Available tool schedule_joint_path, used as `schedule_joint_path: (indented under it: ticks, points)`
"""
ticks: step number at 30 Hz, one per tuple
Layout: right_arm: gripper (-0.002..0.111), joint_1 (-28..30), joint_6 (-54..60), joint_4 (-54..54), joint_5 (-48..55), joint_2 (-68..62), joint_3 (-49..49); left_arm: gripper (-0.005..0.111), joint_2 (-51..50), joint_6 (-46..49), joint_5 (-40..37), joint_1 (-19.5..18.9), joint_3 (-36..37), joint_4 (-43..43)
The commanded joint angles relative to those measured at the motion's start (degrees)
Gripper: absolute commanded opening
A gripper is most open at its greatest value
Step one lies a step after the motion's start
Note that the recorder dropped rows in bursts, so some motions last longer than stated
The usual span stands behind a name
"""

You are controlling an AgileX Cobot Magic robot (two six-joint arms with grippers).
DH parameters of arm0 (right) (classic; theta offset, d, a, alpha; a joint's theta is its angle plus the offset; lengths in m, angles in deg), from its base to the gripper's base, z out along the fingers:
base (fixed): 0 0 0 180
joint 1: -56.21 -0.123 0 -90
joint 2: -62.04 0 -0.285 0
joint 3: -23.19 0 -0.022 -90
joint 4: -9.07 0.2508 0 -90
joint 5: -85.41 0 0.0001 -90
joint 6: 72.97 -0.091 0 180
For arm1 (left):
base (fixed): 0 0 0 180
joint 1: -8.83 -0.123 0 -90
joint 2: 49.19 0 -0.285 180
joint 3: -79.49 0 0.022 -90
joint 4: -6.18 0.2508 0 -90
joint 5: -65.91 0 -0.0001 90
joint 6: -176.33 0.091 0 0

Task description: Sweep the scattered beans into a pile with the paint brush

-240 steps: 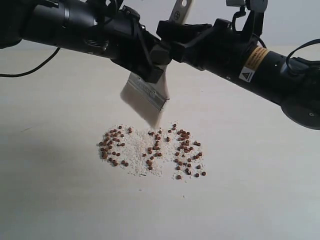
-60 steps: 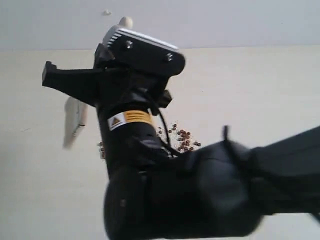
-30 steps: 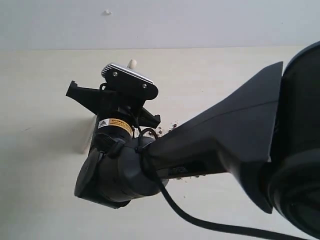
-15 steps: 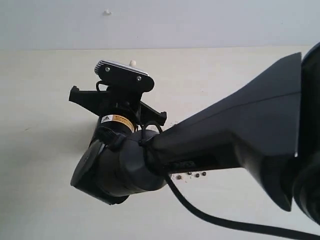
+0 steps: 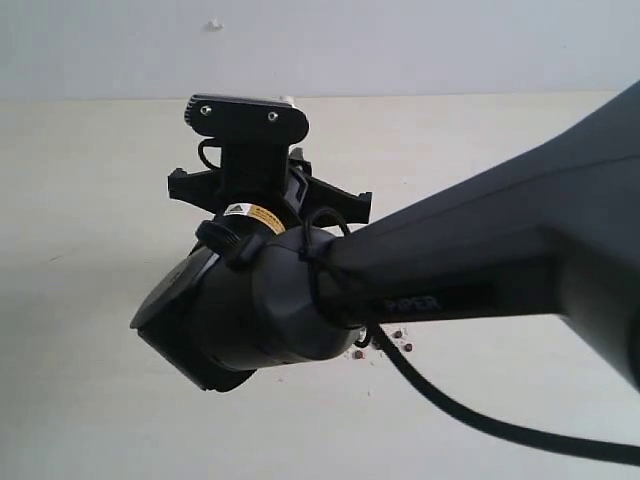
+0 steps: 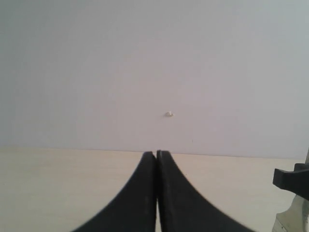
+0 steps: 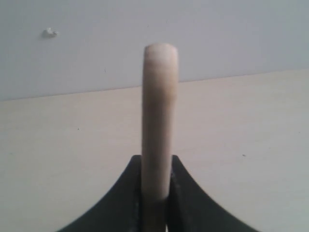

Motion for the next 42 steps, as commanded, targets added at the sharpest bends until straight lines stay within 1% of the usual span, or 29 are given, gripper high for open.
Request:
schedule_joint_path:
  ticks: [1, 4, 9, 12, 15, 19, 22, 25, 28, 32, 34, 37, 40, 42]
  points:
    - [0.000, -0.19, -2.04, -2.05, -0.99, 1.50, 0.42, 0.000, 0.38, -0.44, -0.11, -0.11, 0.18, 0.21]
    - [0.000, -0.79, -4.70, -6.40, 1.39, 2.17, 0.42, 0.000, 0.38, -0.44, -0.11, -0.11, 0.18, 0.21]
    - [0.000, -1.18, -13.38, -13.38, 6.56, 2.33, 0.42, 0.000, 0.38, -0.44, -0.11, -0.11, 0.18, 0.21]
    - [0.000, -1.31, -16.91, -14.12, 9.40, 2.33, 0.42, 0.000, 0.38, -0.44, -0.11, -0.11, 0.18, 0.21]
    - [0.000, -1.46, -17.76, -14.40, 13.67, 2.33, 0.42, 0.000, 0.38, -0.44, -0.11, -0.11, 0.18, 0.21]
    - [0.000, -1.46, -11.38, -14.40, 19.07, 2.33, 0.42, 0.000, 0.38, -0.44, -0.11, -0.11, 0.18, 0.21]
    - [0.000, -1.46, -8.92, -12.81, 22.11, 2.33, 0.42, 0.000, 0.38, -0.44, -0.11, -0.11, 0.18, 0.21]
    - [0.000, -1.46, -6.38, -10.84, 22.01, 2.33, 0.42, 0.000, 0.38, -0.44, -0.11, -0.11, 0.18, 0.21]
    - [0.000, -1.46, 3.12, -2.15, 17.92, 2.33, 0.42, 0.000, 0.38, -0.44, -0.11, -0.11, 0.18, 0.21]
    - [0.000, -1.46, 11.47, 2.75, 11.73, 2.33, 0.42, 0.000, 0.38, -0.44, -0.11, -0.11, 0.18, 0.21]
    - [0.000, -1.46, 12.66, 2.88, 8.93, 2.33, 0.42, 0.000, 0.38, -0.44, -0.11, -0.11, 0.18, 0.21]
    - [0.000, -1.46, 13.08, 1.32, 7.39, 2.33, 0.42, 0.000, 0.38, -0.44, -0.11, -0.11, 0.18, 0.21]
    - [0.000, -1.46, 13.08, 1.07, 7.12, 2.62, 0.42, 0.000, 0.38, -0.44, -0.11, -0.11, 0.18, 0.21]
    - [0.000, -1.46, 10.98, -0.80, 8.36, 3.19, 0.42, 0.000, 0.38, -0.44, -0.11, -0.11, 0.18, 0.21]
